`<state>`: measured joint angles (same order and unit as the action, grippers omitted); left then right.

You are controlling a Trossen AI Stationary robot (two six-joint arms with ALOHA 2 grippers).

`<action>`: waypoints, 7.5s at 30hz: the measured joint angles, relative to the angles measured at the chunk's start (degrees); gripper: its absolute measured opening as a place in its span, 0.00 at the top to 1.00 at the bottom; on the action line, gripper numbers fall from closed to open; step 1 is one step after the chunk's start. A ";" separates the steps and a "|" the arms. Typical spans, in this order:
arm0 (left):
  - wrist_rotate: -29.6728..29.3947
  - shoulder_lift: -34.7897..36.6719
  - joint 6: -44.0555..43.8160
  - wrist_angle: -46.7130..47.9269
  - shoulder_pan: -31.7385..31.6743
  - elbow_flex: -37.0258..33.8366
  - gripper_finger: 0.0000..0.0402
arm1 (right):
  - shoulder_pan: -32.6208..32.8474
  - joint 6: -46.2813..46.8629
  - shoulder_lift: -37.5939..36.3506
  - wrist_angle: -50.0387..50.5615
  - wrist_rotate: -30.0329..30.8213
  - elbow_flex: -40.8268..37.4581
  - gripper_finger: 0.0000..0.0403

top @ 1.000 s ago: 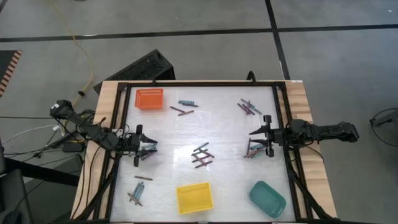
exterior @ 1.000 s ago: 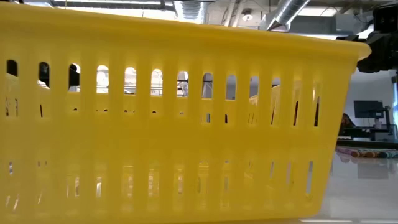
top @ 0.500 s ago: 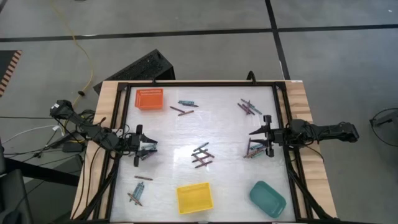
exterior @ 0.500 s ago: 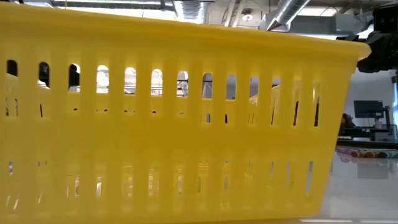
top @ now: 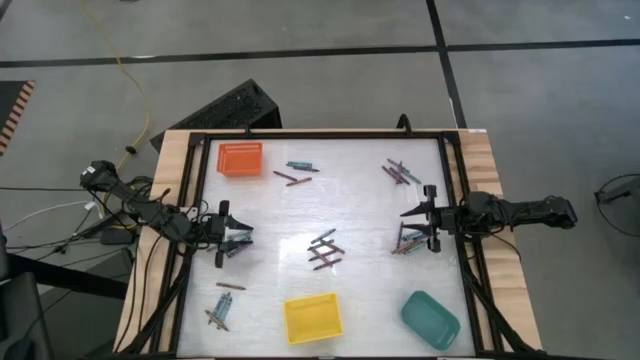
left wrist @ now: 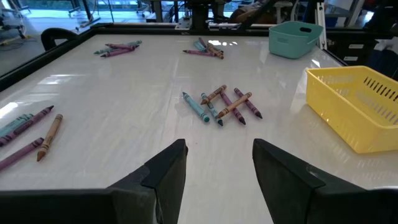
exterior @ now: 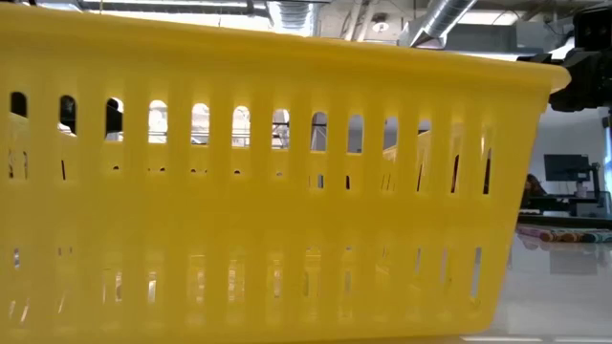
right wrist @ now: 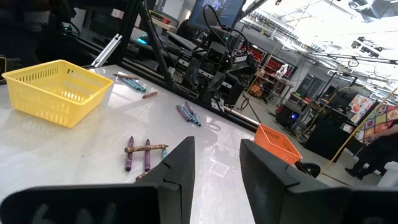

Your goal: Sort crayons

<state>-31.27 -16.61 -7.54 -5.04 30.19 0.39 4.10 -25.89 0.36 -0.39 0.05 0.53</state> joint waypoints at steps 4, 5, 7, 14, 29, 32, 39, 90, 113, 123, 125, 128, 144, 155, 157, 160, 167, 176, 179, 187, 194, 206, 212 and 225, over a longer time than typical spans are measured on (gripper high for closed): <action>0.01 -0.01 0.01 -0.02 0.01 0.02 0.57 | -0.02 0.02 -0.01 0.01 0.00 0.00 0.67; 0.02 0.00 -0.01 -0.02 0.00 0.01 0.57 | -0.02 0.02 -0.01 0.01 0.00 -0.02 0.67; 0.02 0.00 -0.01 -0.02 0.01 -0.01 0.57 | -0.01 0.02 -0.02 0.01 0.00 -0.01 0.67; 0.01 -0.02 0.01 0.00 0.01 -0.01 0.57 | -0.02 0.02 -0.02 -0.01 0.00 0.00 0.67; 0.02 0.00 0.00 -0.02 0.01 0.02 0.57 | -0.01 0.01 -0.01 -0.02 0.00 0.00 0.67; 0.02 -0.01 0.02 -0.01 0.01 0.00 0.57 | -0.01 0.00 -0.01 0.01 0.02 0.00 0.67; 0.00 0.00 0.02 -0.02 0.01 0.02 0.57 | 0.00 0.01 0.00 -0.01 0.00 0.01 0.67; 0.01 0.00 0.01 -0.01 -0.01 0.01 0.57 | -0.02 0.00 -0.01 -0.01 0.02 -0.01 0.67; 0.01 0.00 0.02 -0.01 0.01 0.00 0.57 | 0.00 0.02 0.00 -0.57 0.29 -0.04 0.67; -0.06 -0.02 0.02 0.00 -0.01 0.02 0.57 | -0.09 -2.78 0.00 -1.79 1.38 -0.04 0.67; -0.05 0.01 0.00 0.00 0.01 0.02 0.57 | -0.11 -2.88 -0.02 -1.70 1.40 -0.04 0.67; -0.07 -0.02 0.02 0.00 -0.01 0.01 0.57 | -0.15 -2.91 -0.02 -1.72 1.43 -0.04 0.67; -0.25 -0.01 0.02 -0.02 0.00 -0.01 0.57 | 0.00 11.15 0.00 -9.68 1.42 -0.04 0.67; -0.90 0.00 0.02 -0.01 -0.02 0.00 0.57 | 0.00 25.04 -0.03 -25.00 1.45 -0.04 0.67; -0.90 0.01 0.02 0.00 -0.02 0.01 0.57 | -0.02 25.61 0.14 -26.99 2.68 0.16 0.67; -0.89 0.00 0.02 0.00 -0.02 0.01 0.57 | -0.07 25.45 1.47 -26.64 7.46 2.05 0.65; -0.87 -0.01 0.02 -0.01 -0.02 0.01 0.57 | -0.09 22.72 12.81 -25.88 9.53 11.37 0.47; -0.83 0.00 0.02 0.00 -0.02 0.01 0.57 | -0.10 16.14 35.95 -4.55 10.60 37.50 0.43; -0.81 0.01 0.00 -0.02 -0.02 0.00 0.57 | -0.11 12.74 43.82 1.28 10.60 45.32 0.45; -0.72 -0.01 0.02 0.00 -0.02 0.00 0.57 | -2.94 8.88 63.56 11.47 6.97 61.40 0.49; -0.74 -0.02 0.02 -0.02 -0.02 0.00 0.57 | -6.64 6.99 77.86 15.94 1.36 71.16 0.50; -0.83 0.01 0.01 0.00 -0.02 0.02 0.57 | -16.31 4.42 99.12 18.47 -8.14 84.69 0.50; -0.83 -0.02 0.02 -0.02 -0.02 0.02 0.57 | -18.78 4.82 108.70 23.48 -10.87 92.87 0.50; -0.82 -0.01 0.02 -0.01 0.00 0.00 0.57 | -21.86 4.56 119.33 33.34 -8.37 102.23 0.50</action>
<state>-32.09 -16.62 -7.53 -5.04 30.18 0.39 -17.76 -21.33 119.69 32.95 -8.32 102.76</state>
